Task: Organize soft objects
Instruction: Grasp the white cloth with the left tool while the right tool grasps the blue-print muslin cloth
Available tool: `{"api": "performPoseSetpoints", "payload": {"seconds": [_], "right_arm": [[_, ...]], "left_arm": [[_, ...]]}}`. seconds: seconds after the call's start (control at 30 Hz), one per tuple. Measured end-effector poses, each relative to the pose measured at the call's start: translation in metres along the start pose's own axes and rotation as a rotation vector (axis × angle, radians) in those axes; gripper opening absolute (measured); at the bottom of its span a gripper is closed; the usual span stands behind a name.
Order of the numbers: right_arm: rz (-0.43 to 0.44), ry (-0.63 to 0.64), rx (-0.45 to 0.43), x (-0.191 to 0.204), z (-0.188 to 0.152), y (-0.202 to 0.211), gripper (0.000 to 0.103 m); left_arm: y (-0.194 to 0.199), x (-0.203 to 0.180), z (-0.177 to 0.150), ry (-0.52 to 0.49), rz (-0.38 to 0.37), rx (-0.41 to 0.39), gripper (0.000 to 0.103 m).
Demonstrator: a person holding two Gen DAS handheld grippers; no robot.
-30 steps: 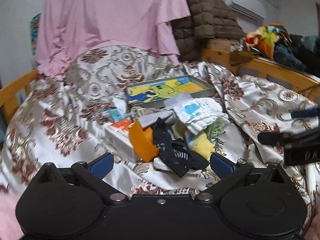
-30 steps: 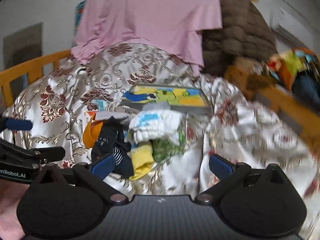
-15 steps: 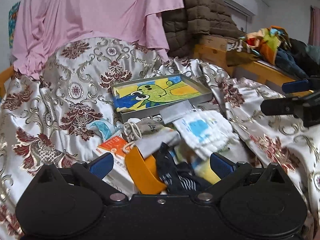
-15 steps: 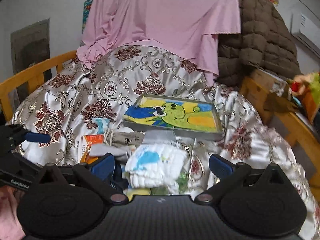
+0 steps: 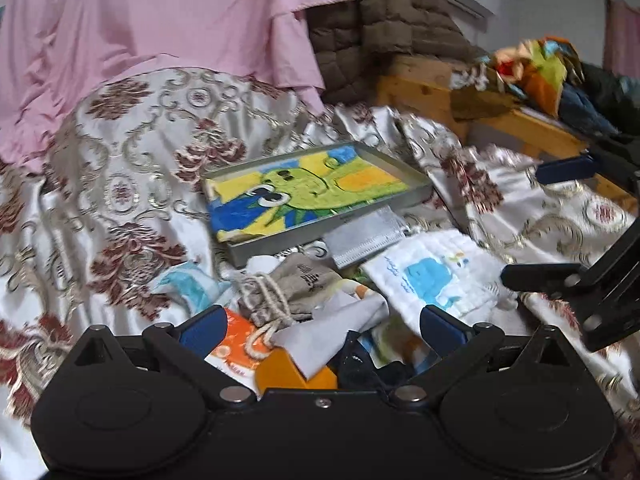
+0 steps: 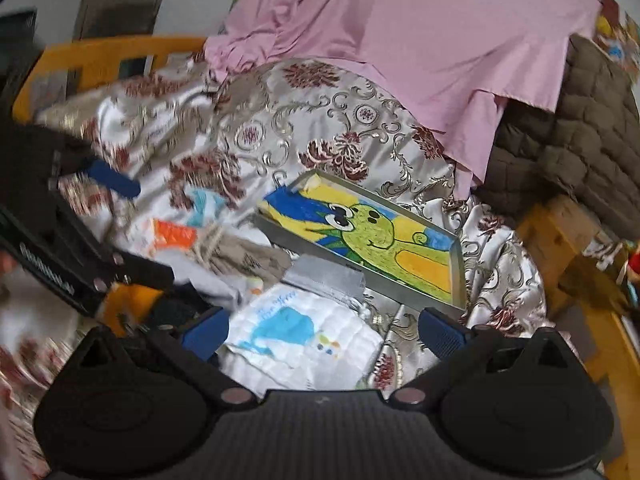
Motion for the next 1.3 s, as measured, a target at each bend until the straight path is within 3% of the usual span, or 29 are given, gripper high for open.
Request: {"api": "performPoseSetpoints", "payload": {"seconds": [0.1,0.23,0.4,0.63,0.83,1.07,1.13,1.3], "right_arm": [[0.005,0.071,0.012,0.008,-0.001,-0.013,0.103],[0.053,0.176,0.031,0.019,-0.008,-0.029,0.103],[0.1,0.138,0.048,0.013,-0.027,-0.047,0.103],[0.118,0.022,0.029,-0.004,-0.031,-0.064,0.102],[0.176,0.0,0.061,-0.002,-0.038,-0.072,0.096],[0.185,-0.031,0.087,-0.002,-0.042,-0.075,0.089],[0.181,-0.038,0.091,-0.004,-0.042,-0.075,0.088],[0.182,-0.079,0.099,-0.007,-0.043,-0.073,0.084]], "left_arm": [[-0.018,-0.009,0.005,-0.012,-0.032,0.056,0.101],[-0.027,-0.018,0.014,-0.069,-0.064,0.037,0.101],[-0.049,-0.014,0.006,-0.115,-0.083,0.064,0.101],[-0.074,-0.006,0.0,-0.03,-0.159,0.115,0.086],[-0.083,0.002,-0.005,0.074,-0.219,0.157,0.071],[-0.085,0.002,-0.011,0.071,-0.223,0.171,0.052],[-0.085,0.001,-0.012,0.066,-0.224,0.177,0.042],[-0.083,-0.002,-0.014,0.04,-0.215,0.182,0.042]]}}
Point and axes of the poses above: each gripper's, at about its wrist camera, not at the fingertips, and y roughly against the way its jaws point, x to its left, z to its top, the point moved 8 cm from there along -y, roughly the way its jaws point, and after that the axes turned 1 degree about z, right-handed, at the moved point
